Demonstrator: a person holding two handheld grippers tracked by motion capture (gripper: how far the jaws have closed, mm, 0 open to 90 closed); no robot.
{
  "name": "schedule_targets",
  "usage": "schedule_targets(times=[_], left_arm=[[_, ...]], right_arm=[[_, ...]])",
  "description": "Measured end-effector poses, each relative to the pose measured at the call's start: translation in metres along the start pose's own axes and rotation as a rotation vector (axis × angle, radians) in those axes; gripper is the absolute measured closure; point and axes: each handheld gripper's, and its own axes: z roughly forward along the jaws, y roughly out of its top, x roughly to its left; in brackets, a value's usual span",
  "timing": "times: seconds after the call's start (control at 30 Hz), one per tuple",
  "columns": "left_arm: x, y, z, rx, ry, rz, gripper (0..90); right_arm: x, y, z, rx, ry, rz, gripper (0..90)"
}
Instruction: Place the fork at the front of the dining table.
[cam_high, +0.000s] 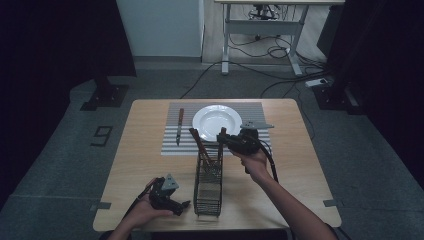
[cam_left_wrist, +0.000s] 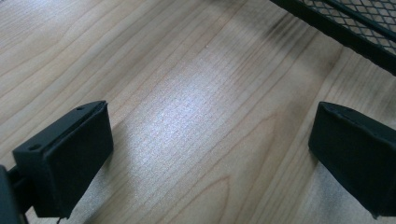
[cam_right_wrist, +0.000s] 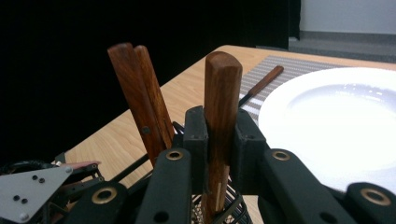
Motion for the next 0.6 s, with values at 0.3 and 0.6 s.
schedule_targets(times=[0.3, 0.6], left_arm=[[0.0, 0.0, 0.0, 0.001, -0.001, 0.001, 0.0], [0.0, 0.0, 0.0, 0.001, -0.001, 0.001, 0.0]], right_arm=[[0.009, 0.017, -0.024, -0.112, 0.012, -0.03, 80.2], [0.02, 0.038, -0.053, -0.221, 0.031, -0.064, 80.4]])
